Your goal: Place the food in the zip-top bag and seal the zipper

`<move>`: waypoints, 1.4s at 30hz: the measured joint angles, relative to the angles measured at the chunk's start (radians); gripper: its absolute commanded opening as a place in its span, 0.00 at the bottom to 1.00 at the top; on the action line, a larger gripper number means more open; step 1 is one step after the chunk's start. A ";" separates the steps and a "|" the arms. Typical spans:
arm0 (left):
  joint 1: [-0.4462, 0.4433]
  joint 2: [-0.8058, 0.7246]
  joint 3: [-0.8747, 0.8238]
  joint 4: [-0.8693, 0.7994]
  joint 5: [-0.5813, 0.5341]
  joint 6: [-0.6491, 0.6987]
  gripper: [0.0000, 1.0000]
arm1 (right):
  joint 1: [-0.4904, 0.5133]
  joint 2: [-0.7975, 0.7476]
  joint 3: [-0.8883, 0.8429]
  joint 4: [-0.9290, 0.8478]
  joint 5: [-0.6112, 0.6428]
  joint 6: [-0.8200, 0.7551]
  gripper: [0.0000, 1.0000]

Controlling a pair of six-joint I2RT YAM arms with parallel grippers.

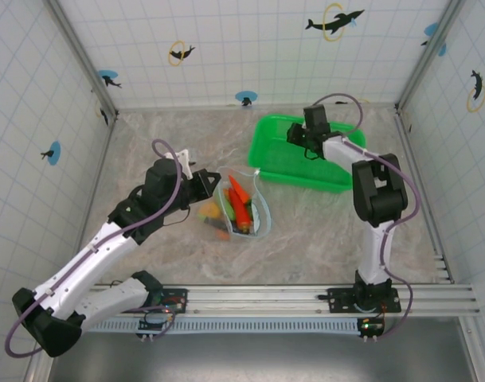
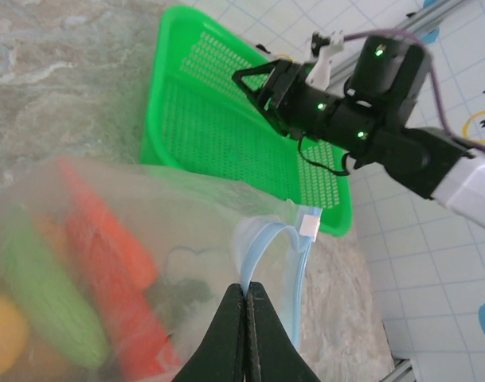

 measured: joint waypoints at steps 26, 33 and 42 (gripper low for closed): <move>0.000 0.035 -0.025 0.033 0.045 -0.004 0.00 | 0.319 -0.928 -0.811 0.217 -0.373 -0.085 0.69; 0.000 0.032 -0.025 0.032 0.045 -0.008 0.00 | 0.380 -0.792 -0.737 0.161 -0.282 -0.132 0.62; 0.000 0.008 -0.025 0.032 0.046 -0.012 0.17 | 0.430 -0.738 -0.602 0.055 -0.082 -0.179 0.08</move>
